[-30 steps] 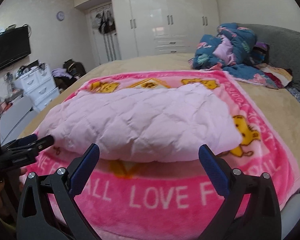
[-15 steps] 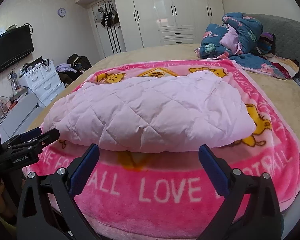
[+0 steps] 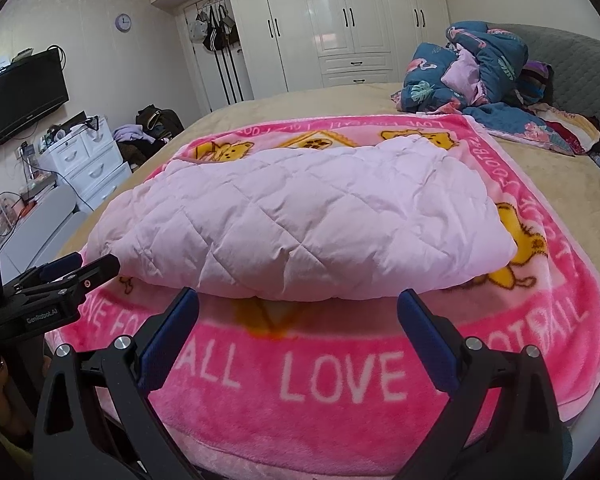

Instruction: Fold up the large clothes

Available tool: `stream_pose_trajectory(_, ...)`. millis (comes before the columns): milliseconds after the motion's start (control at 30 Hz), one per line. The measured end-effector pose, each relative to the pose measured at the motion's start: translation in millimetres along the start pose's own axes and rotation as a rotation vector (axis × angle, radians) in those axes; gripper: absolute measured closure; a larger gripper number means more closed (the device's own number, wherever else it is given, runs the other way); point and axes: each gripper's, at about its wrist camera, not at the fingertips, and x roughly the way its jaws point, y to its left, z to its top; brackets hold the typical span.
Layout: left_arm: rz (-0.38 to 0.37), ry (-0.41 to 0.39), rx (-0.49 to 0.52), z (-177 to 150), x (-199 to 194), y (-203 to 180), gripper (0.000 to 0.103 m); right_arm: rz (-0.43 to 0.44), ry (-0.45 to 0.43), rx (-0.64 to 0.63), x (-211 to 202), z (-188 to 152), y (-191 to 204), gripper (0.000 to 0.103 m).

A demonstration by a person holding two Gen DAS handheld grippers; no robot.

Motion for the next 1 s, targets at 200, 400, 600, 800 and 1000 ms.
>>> stream_pose_trajectory(200,0.009,0.000,-0.002,0.6,0.3,1.0,0.009,0.000,0.002,0.000,0.8,-0.4,-0.2,0.004)
stream_pose_trajectory(400,0.017,0.001,0.000,0.3,0.4,1.2,0.009,0.002,0.005,0.002,2.9,-1.6,0.3,0.004)
stream_pose_trajectory(600,0.021,0.000,0.001,-0.1,-0.6,1.1,0.009,0.001,0.008,0.003,3.2,-2.0,0.2,0.004)
stream_pose_trajectory(800,0.024,0.000,-0.001,-0.1,-0.8,1.3,0.009,0.001,0.008,0.005,2.3,-2.4,0.2,0.004)
stream_pose_trajectory(1000,0.023,0.001,0.000,-0.2,-0.9,1.0,0.009,0.001,0.009,0.004,2.7,-2.2,0.2,0.004)
